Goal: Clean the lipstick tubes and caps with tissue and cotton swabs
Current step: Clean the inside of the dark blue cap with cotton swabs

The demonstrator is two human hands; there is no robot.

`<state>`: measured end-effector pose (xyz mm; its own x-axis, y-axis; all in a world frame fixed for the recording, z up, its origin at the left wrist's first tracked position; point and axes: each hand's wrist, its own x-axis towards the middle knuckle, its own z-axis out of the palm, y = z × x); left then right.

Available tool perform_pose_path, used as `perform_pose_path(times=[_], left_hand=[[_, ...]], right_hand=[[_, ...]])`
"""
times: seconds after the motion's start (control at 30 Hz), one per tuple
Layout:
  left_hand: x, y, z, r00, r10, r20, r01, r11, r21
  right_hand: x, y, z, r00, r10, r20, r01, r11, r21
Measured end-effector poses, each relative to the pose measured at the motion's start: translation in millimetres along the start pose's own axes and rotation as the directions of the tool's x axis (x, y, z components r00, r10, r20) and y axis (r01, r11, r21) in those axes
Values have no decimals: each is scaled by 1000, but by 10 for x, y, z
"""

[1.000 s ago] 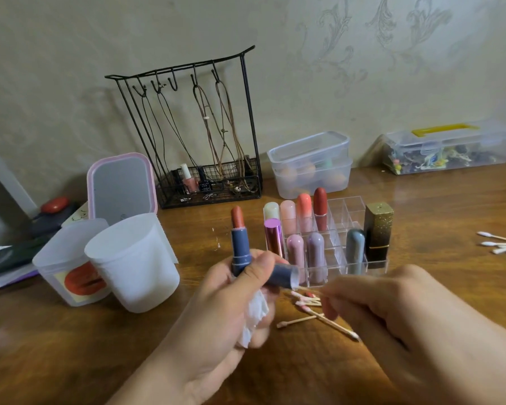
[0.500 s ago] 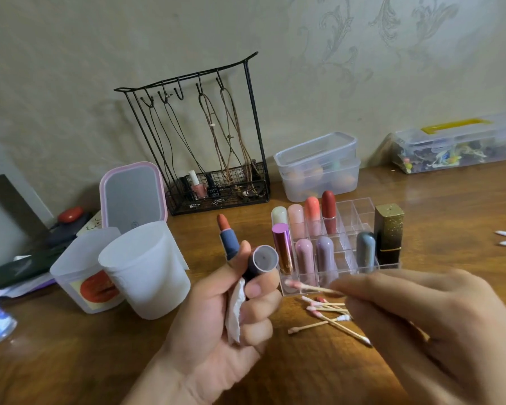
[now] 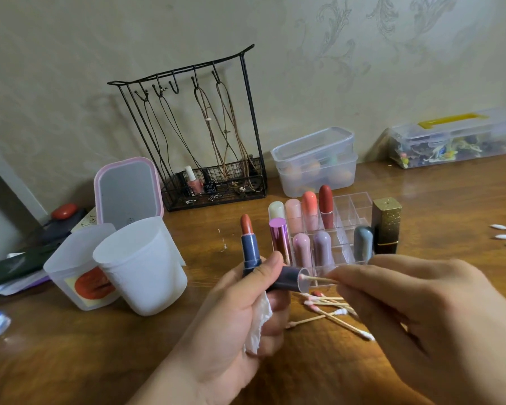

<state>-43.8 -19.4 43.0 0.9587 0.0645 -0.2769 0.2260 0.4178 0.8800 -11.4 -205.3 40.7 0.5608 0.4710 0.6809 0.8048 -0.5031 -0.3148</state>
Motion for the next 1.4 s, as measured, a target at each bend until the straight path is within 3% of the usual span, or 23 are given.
perform_pose_path(times=[0.1, 0.2, 0.37, 0.47, 0.53, 0.63, 0.7, 0.8, 0.87, 0.93, 1.0, 1.1, 1.17, 1.3, 1.4], left_hand=[[-11, -13, 20, 1000, -19, -6, 19, 999, 27], [-16, -15, 17, 1000, -20, -7, 20, 999, 43], [31, -83, -1, 997, 35, -63, -26, 991, 132], [36, -95, -16, 994, 55, -94, -39, 985, 167], [9, -61, -1, 998, 28, -59, -18, 987, 159], [4, -43, -13, 998, 61, -33, -54, 982, 183], [26, -63, -27, 994, 106, -40, -93, 965, 244], [34, -80, -14, 992, 124, -20, -114, 955, 274], [34, -77, -8, 992, 122, -2, -116, 949, 292], [39, -91, -14, 989, 147, 0, -139, 939, 315], [63, -128, -49, 980, 198, -20, -176, 910, 375], [67, -136, -52, 980, 199, -11, -178, 894, 411], [53, -118, -29, 983, 185, 19, -178, 902, 394], [88, -136, -75, 967, 254, -5, -224, 860, 458], [76, -127, -53, 974, 227, 18, -213, 877, 431]], right_hand=[[-15, 2, 13, 999, -47, 4, 47, 993, -111], [-36, -25, 69, 993, -56, 103, 73, 983, -167], [-69, -49, 76, 969, -1, 246, 17, 998, -63], [-84, 28, 80, 988, 58, 140, -68, 995, 69], [-74, 62, 103, 988, 103, 111, -110, 992, 54], [-71, 49, 136, 970, 104, 220, -109, 994, 10], [-47, 45, 135, 945, 43, 323, -74, 994, 83], [-6, 85, 112, 969, 51, 243, -104, 972, 212], [-18, 111, 144, 977, 111, 183, -141, 977, 160], [-47, 99, 204, 958, 127, 256, -153, 984, 86], [-55, 76, 204, 940, 65, 335, -110, 987, 116], [8, 63, 138, 959, 97, 268, -161, 960, 230], [4, 80, 167, 965, 135, 223, -182, 963, 201], [-20, 64, 226, 941, 74, 331, -134, 978, 162], [24, 74, 184, 965, 105, 241, -160, 962, 222]])
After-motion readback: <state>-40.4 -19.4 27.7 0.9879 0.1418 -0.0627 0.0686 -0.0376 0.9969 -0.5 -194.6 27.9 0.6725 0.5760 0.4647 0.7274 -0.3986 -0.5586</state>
